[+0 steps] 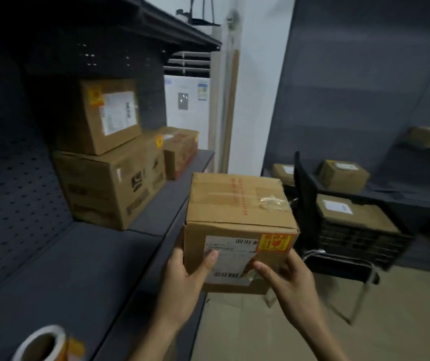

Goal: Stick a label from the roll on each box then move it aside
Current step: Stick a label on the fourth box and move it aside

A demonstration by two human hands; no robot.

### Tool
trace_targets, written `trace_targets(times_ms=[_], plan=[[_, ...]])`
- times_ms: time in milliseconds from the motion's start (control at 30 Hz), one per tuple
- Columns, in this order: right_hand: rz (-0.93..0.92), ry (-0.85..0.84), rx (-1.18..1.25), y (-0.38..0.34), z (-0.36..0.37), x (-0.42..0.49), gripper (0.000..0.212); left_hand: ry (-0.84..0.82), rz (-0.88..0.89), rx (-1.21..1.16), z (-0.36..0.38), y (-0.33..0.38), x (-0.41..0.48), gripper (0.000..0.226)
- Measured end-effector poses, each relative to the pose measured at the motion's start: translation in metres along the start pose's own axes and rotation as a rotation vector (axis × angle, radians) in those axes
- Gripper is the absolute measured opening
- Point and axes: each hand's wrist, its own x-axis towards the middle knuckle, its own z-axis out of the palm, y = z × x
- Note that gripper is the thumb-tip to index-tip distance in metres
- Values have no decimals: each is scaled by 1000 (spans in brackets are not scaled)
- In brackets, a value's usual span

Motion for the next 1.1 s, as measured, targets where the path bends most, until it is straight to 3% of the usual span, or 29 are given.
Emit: trace_targets(times_ms=[100,400,667,1100], plan=[[45,37,21,25,-28,30,37,-31,-16,27,41,-9,32,31],[82,9,37,90,-63,132,52,-41,-86,77,104,-33,128,42],[83,-22,-1,115,-60,229,38,-54,-67,87,126,-52,232,39],[60,10,-16,132,-31,400,38,-119,-20,-30,143,-71,417,46]])
